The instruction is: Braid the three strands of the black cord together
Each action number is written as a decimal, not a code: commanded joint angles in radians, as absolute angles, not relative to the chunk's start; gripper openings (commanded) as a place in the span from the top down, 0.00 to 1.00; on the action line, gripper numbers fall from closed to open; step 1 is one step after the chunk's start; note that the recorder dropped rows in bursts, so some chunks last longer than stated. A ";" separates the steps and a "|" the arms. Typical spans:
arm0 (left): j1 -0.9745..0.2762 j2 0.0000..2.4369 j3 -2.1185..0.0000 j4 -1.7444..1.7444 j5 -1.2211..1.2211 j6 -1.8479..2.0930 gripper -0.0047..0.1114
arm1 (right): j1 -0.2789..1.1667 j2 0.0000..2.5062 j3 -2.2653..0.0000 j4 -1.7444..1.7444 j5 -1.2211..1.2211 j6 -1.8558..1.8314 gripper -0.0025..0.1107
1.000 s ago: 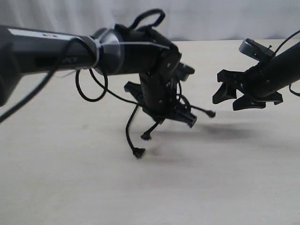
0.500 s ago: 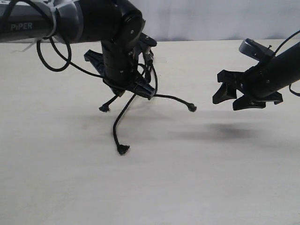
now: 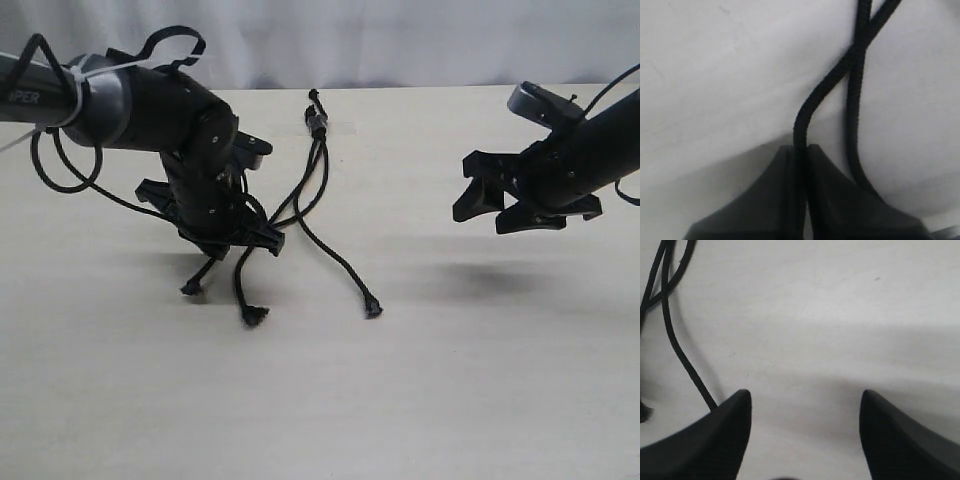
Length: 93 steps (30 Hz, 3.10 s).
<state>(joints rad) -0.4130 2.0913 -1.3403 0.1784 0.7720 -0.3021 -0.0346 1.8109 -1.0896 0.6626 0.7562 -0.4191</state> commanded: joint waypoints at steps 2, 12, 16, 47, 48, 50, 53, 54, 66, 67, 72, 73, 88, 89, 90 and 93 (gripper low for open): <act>-0.414 2.088 -1.339 0.160 0.762 -0.312 0.62 | -0.032 1.797 -1.087 0.675 0.789 -0.434 0.45; -0.211 1.775 -1.339 0.011 0.885 -0.190 0.59 | 0.468 1.827 -1.197 0.457 0.700 -0.275 0.45; -0.077 1.713 -1.322 -0.102 0.944 -0.079 0.59 | 0.668 1.968 -1.380 0.198 0.717 -0.057 0.45; -0.142 1.672 -1.102 -0.306 0.716 -0.075 0.59 | 0.595 2.156 -1.716 0.031 1.180 0.000 0.94; -0.168 1.690 -1.077 -0.338 0.671 -0.075 0.59 | 0.539 2.143 -1.697 0.092 1.182 -0.043 0.94; -0.193 1.713 -1.058 -0.380 0.625 -0.076 0.59 | 0.481 2.139 -1.669 0.163 1.178 -0.098 0.94; -0.258 1.771 -1.024 -0.502 0.526 -0.083 0.59 | 0.394 2.139 -1.614 0.247 1.144 -0.197 0.94; -0.307 1.803 -1.011 -0.540 0.465 -0.083 0.59 | 0.363 2.139 -1.589 0.260 1.125 -0.225 0.94; -0.444 2.004 -1.013 -0.648 0.334 -0.083 0.59 | 0.229 2.139 -1.431 0.352 0.984 -0.439 0.94; -0.444 2.010 -1.013 -0.651 0.341 -0.083 0.62 | 0.229 2.139 -1.410 0.371 0.973 -0.446 0.94; -0.463 2.020 -1.013 -0.667 0.372 -0.083 0.96 | 0.229 2.139 -1.322 0.535 0.994 -0.538 0.94; -0.473 2.020 -1.013 -0.672 0.378 -0.080 0.96 | 0.233 2.139 -1.305 0.561 0.996 -0.550 0.94; -0.566 2.025 -1.013 -0.778 0.358 -0.083 0.96 | 0.235 2.139 -1.144 0.795 0.973 -0.711 0.94; -0.566 2.025 -1.013 -0.781 0.358 -0.083 0.96 | 0.235 2.139 -1.144 0.798 0.973 -0.711 0.94; -0.566 2.025 -1.013 -0.794 0.359 -0.083 0.96 | 0.235 2.139 -1.144 0.803 0.973 -0.711 0.94; -0.566 2.025 -1.013 -0.826 0.359 -0.083 0.96 | 0.235 2.139 -1.144 0.807 0.971 -0.718 0.94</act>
